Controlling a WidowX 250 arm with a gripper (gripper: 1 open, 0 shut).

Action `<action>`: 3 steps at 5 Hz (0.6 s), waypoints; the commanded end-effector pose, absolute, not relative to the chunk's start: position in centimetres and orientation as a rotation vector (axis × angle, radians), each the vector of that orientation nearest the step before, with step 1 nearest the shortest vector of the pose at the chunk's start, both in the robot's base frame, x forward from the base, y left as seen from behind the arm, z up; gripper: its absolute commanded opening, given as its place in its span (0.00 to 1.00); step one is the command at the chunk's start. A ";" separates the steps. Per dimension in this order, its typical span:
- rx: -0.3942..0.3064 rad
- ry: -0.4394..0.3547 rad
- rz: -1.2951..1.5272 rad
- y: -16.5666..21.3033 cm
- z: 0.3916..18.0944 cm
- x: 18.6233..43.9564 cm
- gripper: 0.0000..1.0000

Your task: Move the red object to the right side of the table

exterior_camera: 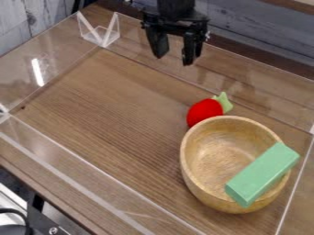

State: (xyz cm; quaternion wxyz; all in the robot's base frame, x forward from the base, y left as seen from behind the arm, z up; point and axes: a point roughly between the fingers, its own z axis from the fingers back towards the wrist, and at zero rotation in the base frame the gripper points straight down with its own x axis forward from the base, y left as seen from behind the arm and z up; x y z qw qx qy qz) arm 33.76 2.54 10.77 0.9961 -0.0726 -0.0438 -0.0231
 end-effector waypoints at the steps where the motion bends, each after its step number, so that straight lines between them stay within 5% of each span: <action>1: -0.132 -0.181 -0.105 2.2 14.1 34.4 1.00; 3: -0.102 -0.167 -0.064 5.2 14.1 34.4 1.00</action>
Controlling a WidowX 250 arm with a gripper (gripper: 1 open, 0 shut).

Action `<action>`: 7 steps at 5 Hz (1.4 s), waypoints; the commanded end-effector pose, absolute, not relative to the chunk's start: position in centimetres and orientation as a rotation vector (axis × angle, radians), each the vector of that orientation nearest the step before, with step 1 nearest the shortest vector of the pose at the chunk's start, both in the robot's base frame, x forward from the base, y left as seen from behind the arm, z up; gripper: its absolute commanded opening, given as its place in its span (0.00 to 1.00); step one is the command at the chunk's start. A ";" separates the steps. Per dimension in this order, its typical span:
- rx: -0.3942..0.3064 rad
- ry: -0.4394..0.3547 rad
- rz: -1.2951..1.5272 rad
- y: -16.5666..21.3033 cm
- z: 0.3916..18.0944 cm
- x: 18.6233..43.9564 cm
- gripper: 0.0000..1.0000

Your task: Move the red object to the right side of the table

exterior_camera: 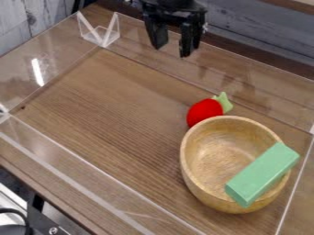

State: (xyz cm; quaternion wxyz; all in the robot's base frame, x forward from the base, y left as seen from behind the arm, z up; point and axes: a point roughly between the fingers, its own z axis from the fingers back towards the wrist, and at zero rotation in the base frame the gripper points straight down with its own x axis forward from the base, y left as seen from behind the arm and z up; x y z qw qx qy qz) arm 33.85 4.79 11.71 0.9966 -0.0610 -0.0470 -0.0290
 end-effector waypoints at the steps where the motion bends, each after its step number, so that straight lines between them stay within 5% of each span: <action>1: -0.087 -0.171 0.022 7.1 14.9 34.3 1.00; 2: -0.066 -0.186 0.114 9.9 15.6 34.5 1.00; 7: -0.034 -0.166 0.130 13.8 10.7 33.7 1.00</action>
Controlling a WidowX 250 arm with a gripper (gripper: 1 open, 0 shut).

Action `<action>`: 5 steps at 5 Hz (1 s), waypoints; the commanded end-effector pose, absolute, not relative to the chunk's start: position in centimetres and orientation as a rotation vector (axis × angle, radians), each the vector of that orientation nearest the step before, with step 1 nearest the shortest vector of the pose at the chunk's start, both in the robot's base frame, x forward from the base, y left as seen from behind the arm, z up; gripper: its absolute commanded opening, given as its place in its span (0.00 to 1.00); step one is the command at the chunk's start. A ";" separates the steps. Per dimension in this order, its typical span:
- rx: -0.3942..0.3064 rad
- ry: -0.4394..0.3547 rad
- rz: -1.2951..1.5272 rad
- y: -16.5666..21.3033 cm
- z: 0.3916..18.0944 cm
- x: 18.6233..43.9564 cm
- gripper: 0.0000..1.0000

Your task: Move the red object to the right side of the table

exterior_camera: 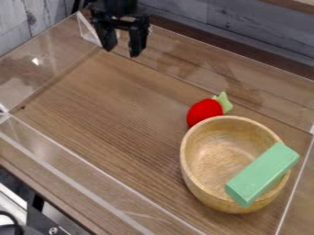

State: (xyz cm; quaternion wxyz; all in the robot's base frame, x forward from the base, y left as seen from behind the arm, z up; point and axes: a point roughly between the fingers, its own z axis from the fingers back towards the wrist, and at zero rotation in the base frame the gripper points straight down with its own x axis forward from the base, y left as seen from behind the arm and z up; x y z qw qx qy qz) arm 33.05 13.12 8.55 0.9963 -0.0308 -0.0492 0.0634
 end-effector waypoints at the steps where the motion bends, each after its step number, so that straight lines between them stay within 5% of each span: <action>1: -0.018 -0.182 0.119 14.2 10.5 34.8 1.00; 5: 0.023 -0.195 0.106 15.9 9.1 36.2 1.00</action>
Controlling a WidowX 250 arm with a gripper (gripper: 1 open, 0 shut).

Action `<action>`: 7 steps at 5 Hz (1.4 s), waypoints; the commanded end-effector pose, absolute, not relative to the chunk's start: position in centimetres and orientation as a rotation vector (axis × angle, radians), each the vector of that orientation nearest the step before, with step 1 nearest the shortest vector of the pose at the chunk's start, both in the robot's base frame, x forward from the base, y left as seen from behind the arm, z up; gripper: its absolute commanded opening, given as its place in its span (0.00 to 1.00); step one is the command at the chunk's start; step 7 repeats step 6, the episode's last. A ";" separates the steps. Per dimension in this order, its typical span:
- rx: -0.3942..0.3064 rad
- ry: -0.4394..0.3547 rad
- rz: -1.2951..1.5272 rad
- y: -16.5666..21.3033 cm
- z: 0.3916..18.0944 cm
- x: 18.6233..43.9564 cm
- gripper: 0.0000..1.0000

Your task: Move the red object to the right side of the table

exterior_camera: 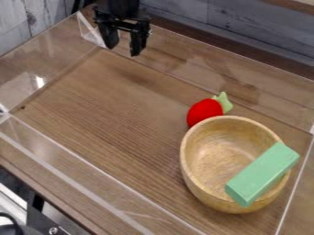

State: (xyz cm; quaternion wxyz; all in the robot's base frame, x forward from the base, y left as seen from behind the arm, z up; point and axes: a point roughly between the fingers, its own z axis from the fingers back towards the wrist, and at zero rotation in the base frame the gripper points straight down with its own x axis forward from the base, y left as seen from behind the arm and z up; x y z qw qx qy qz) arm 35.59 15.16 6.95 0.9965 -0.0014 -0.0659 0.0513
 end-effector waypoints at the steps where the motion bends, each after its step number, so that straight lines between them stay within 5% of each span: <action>1: 0.028 -0.195 0.110 17.2 9.5 35.4 0.00; 2: 0.029 -0.186 0.108 18.4 9.8 34.8 1.00; 7: -0.034 -0.168 -0.078 17.7 8.8 33.6 1.00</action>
